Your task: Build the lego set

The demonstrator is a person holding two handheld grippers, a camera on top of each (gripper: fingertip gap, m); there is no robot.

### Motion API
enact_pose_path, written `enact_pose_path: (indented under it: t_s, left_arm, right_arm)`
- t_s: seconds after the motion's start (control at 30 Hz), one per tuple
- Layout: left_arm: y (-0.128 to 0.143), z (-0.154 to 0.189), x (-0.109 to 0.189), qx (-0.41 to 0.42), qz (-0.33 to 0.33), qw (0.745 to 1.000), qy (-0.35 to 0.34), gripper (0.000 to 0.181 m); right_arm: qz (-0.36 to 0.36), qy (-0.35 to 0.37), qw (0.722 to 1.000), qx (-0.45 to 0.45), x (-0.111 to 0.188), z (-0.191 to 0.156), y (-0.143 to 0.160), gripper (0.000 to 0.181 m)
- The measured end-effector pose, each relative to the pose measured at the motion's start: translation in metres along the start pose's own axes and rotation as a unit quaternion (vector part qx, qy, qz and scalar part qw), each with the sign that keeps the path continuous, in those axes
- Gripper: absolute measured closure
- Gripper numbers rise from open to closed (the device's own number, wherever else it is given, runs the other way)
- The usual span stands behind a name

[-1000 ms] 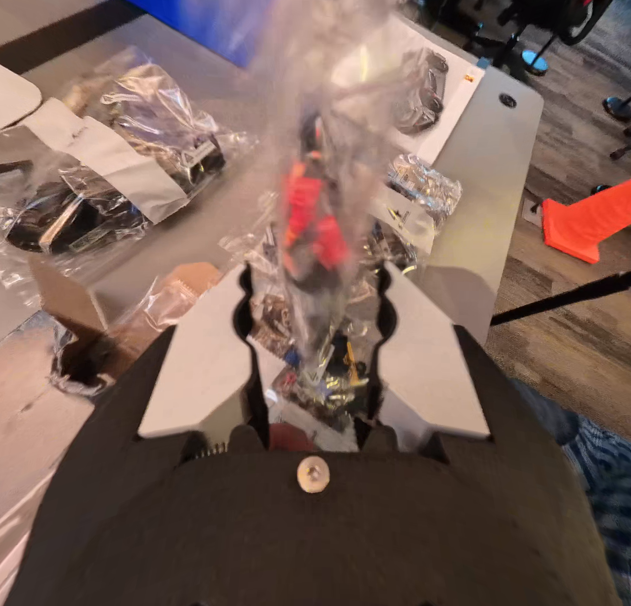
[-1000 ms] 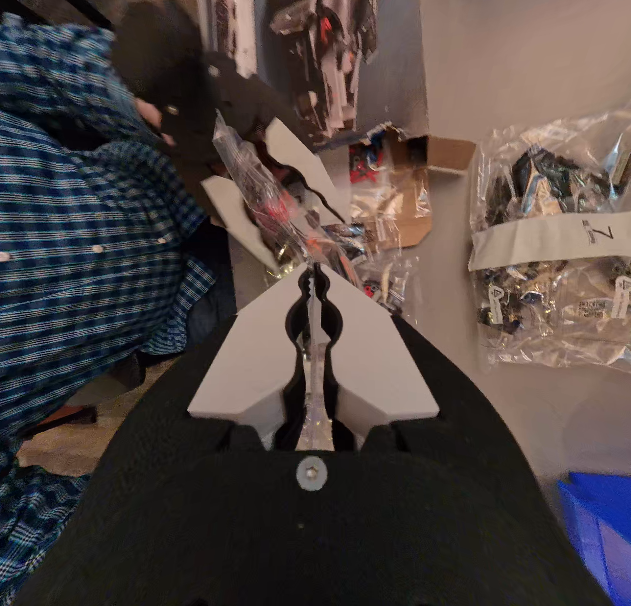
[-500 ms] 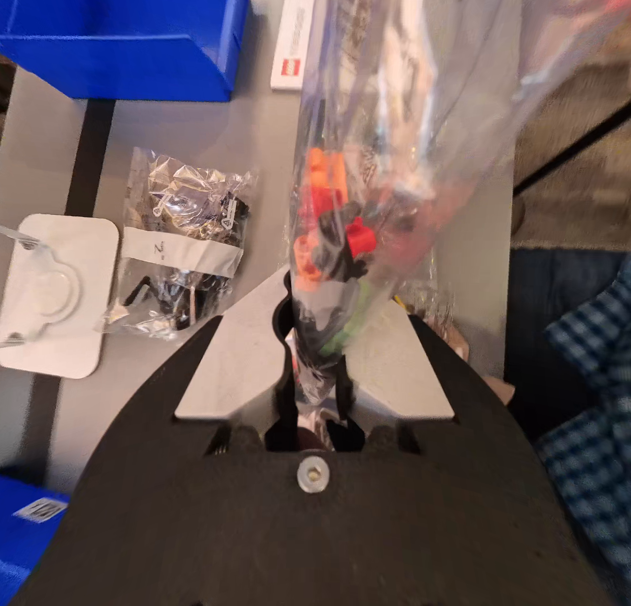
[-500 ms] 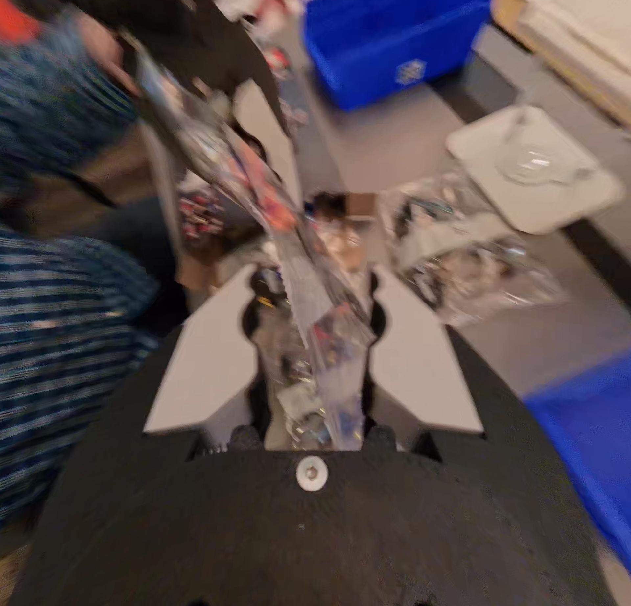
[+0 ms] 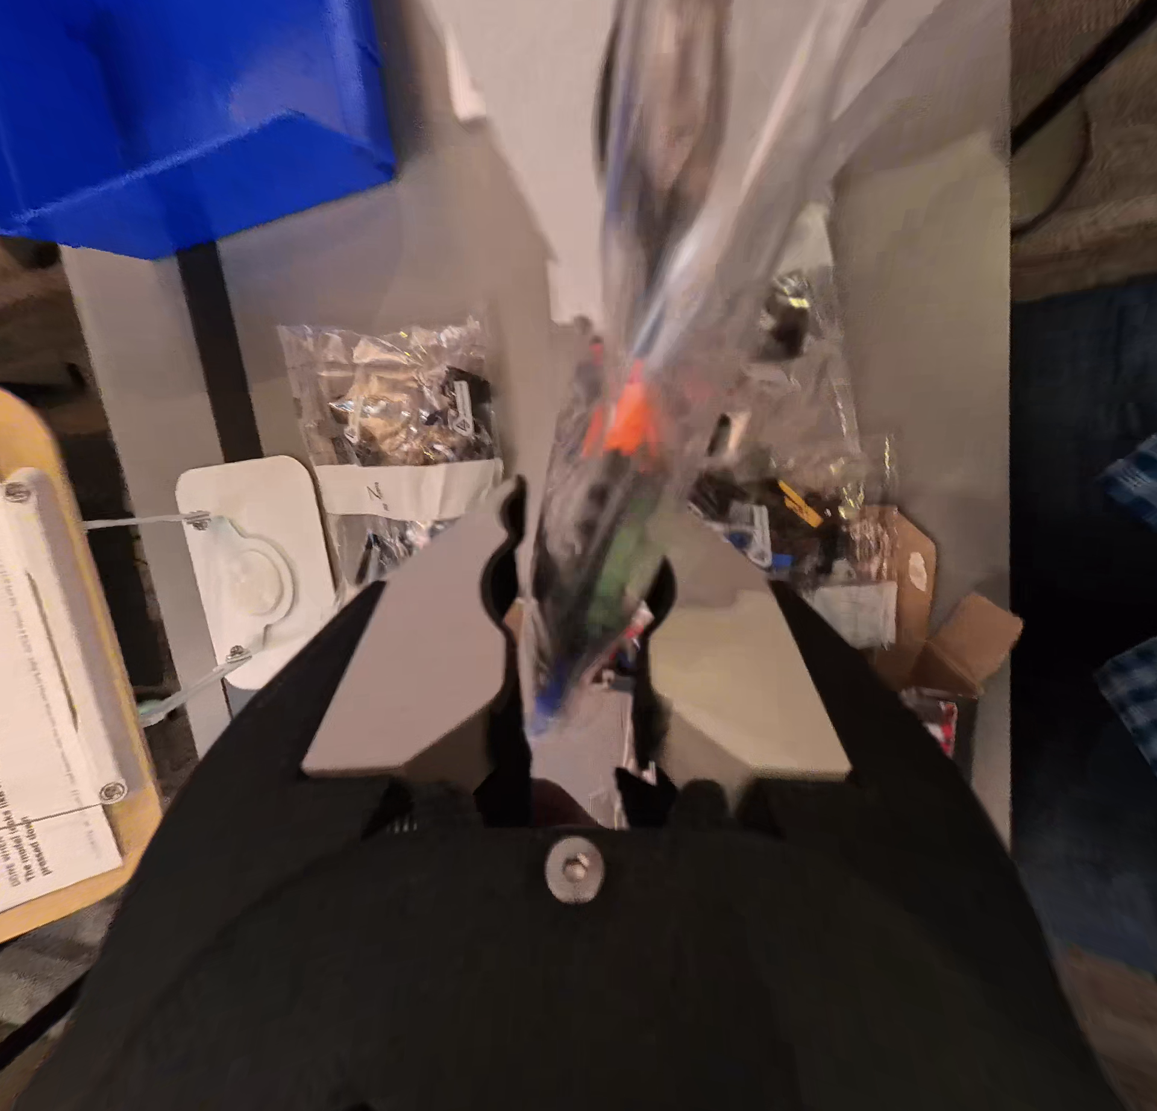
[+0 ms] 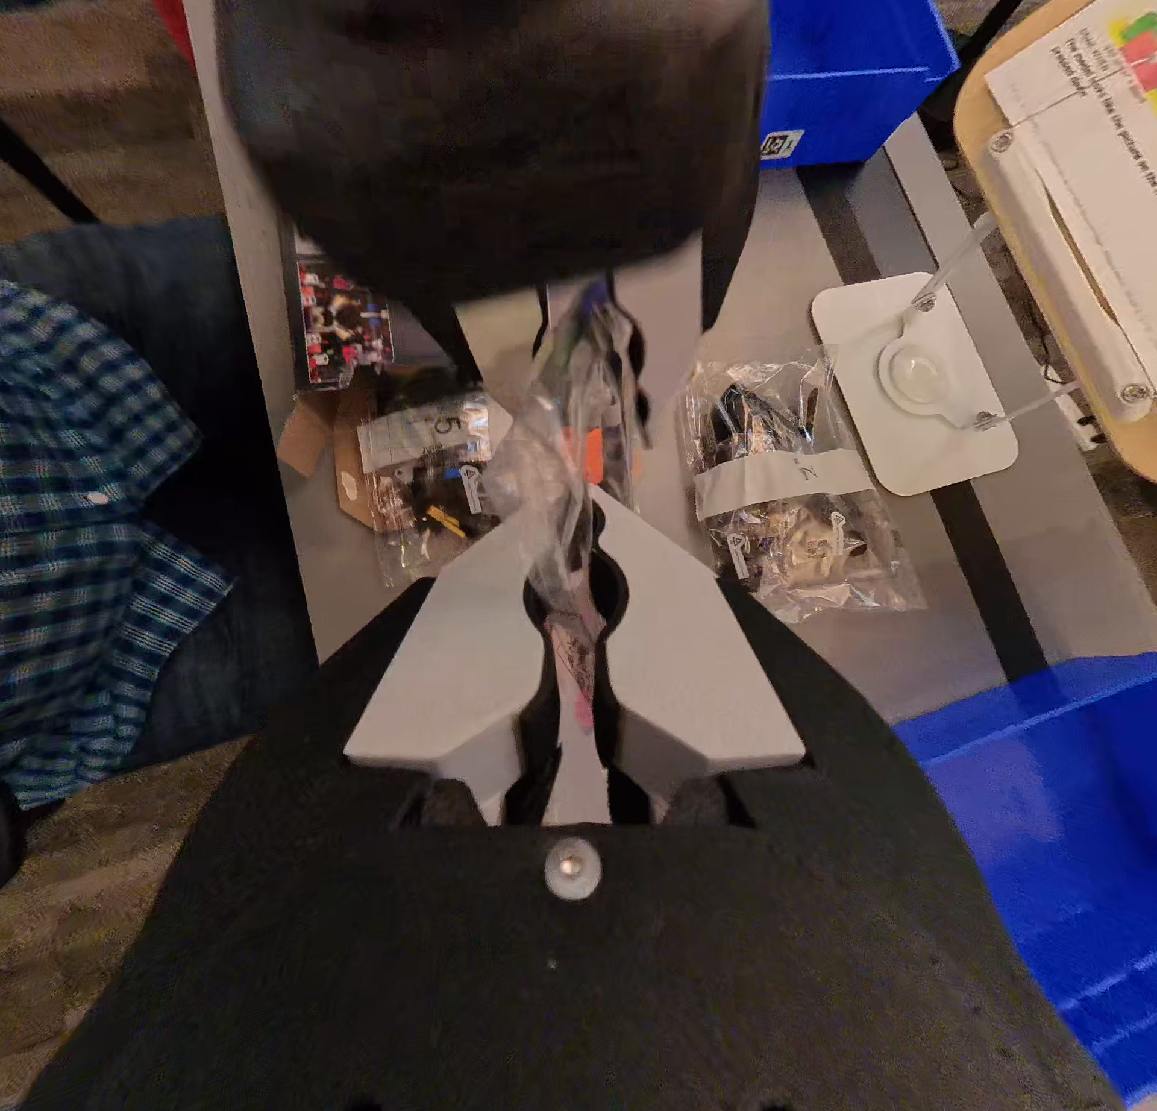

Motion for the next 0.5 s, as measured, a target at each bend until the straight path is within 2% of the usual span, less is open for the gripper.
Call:
enact_pose_path:
  t_s: [0.03,0.1,0.13,0.23,0.3,0.37,0.43,0.5]
  left_arm:
    - [0.002,-0.005,0.002,0.013,0.025,1.000,-0.006,0.131]
    - [0.013,-0.014,0.007,0.054,0.103,0.993,-0.004,0.105]
    - [0.021,-0.019,0.010,0.096,0.154,0.983,0.003,0.098]
    - [0.050,-0.023,-0.001,0.209,0.285,0.933,0.066,0.085]
    - [0.063,-0.018,-0.020,0.259,0.336,0.899,0.106,0.078]
    - [0.068,-0.007,-0.042,0.290,0.369,0.864,0.181,0.075]
    - [0.063,0.005,-0.061,0.296,0.406,0.832,0.233,0.087]
    - [0.056,0.009,-0.073,0.302,0.426,0.817,0.246,0.121]
  right_arm:
    - [0.014,0.003,1.000,-0.011,0.005,0.002,0.002,0.181]
    - [0.044,0.021,0.998,-0.034,0.016,0.007,0.005,0.181]
    - [0.061,0.027,0.997,-0.039,0.022,0.008,0.006,0.181]
    - [0.105,0.032,0.992,-0.055,0.039,0.009,0.005,0.181]
    - [0.123,0.039,0.990,-0.063,0.046,0.010,0.004,0.181]
    - [0.142,0.046,0.986,-0.073,0.052,0.011,0.003,0.181]
    - [0.162,0.045,0.982,-0.082,0.057,0.010,0.003,0.181]
    - [0.178,0.058,0.978,-0.092,0.062,0.011,0.006,0.181]
Point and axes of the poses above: each gripper's, where its closed fingertips meet, x back along the fingers, y out of its underside, z = x × y across the jaws, the point moved 10 cm from there along x, back along the fingers, and after that the axes turned 12 degrees about x, right-handed, at the moved point
